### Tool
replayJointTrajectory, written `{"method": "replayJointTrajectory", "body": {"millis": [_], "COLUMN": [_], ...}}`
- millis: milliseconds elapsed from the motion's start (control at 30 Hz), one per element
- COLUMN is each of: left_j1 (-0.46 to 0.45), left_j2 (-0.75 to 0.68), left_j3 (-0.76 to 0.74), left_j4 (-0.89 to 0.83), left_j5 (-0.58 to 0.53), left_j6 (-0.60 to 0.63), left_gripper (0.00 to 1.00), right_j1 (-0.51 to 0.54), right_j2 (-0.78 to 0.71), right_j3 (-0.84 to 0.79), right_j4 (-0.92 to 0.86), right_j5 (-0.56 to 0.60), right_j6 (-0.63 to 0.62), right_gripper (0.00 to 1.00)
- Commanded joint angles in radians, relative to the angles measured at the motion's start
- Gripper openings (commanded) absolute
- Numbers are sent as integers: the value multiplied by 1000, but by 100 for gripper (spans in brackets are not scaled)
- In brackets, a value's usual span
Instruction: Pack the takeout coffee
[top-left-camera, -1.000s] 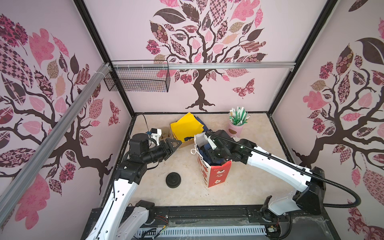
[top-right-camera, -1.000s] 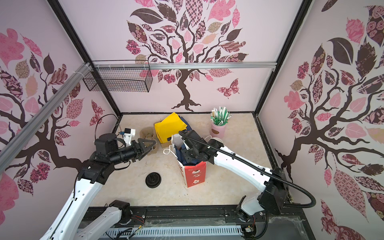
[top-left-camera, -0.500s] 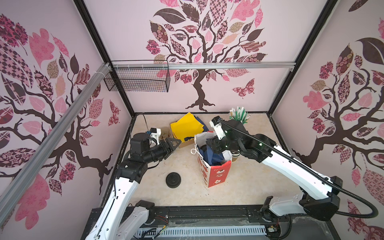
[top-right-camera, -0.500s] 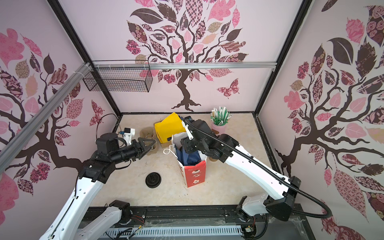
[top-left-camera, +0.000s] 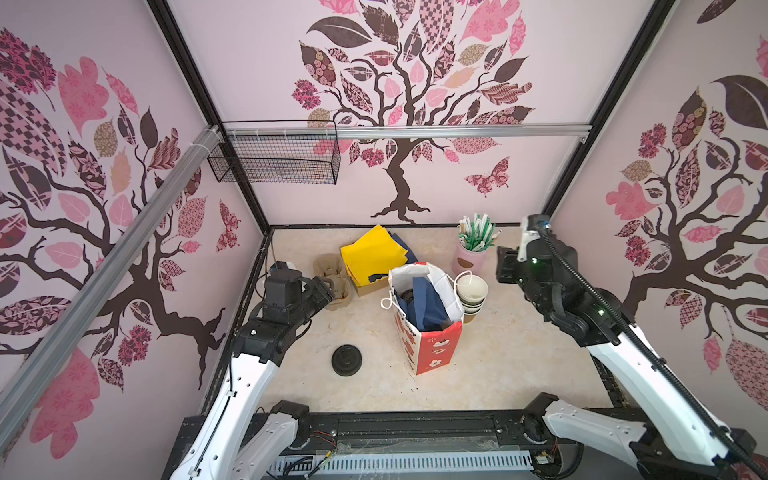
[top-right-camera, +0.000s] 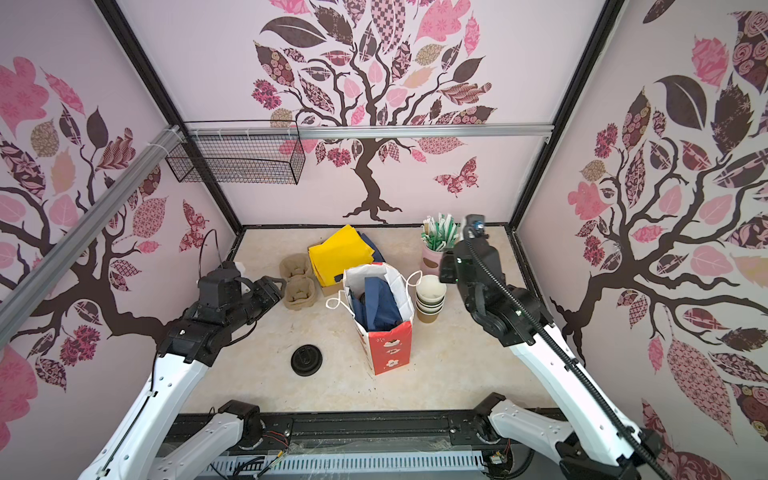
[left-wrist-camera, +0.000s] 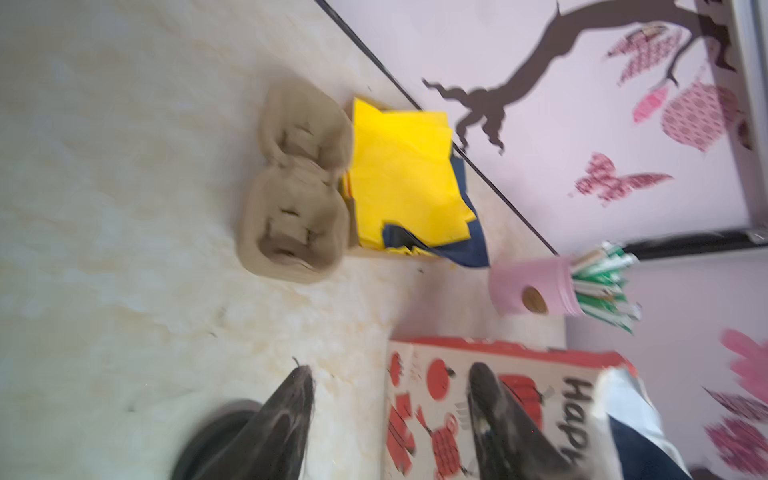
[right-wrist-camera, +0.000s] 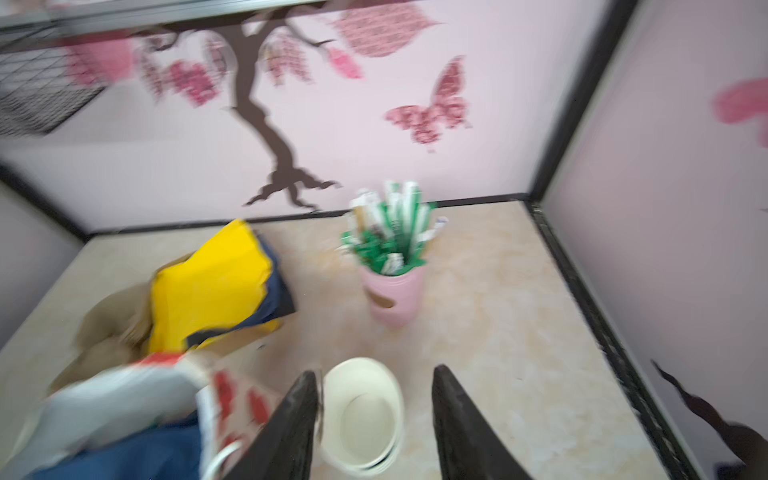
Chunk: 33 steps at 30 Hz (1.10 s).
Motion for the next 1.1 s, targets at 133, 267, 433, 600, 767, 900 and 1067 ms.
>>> {"method": "replayJointTrajectory", "body": {"millis": [133,267,433,600,767,900,1067], "left_j1": [12,53,153,160,164,169,171], "left_j2": [-62,-61,-3,101,253,345,429], "left_j3": [-207,-337,-479,-534,-561,-572,-582], "left_j4": [162,359,602,800,990,1111,1245], "left_j5": [-551,-600,-621,-614,-614,-555,-520], "left_j6": [202,335,417,496,519,588,668], "left_gripper": [62,65,78,97,97,97,97], "right_j1": [-277,-281,-286,-320,-340,-366,-369], "right_j2": [-70,37,260,395,465,564,576], "right_j3": [-546,-755,-888,-928,-936,-1001,-994], "right_j4": [610,924,1236,1421,1598,1796,1794], "right_j5": [118,135,131,-4,-133,-227,-213], "right_j6": [-65,-96,-119,-150,-216,-221,-215], "right_gripper": [55,55,58,68,75,81,100]}}
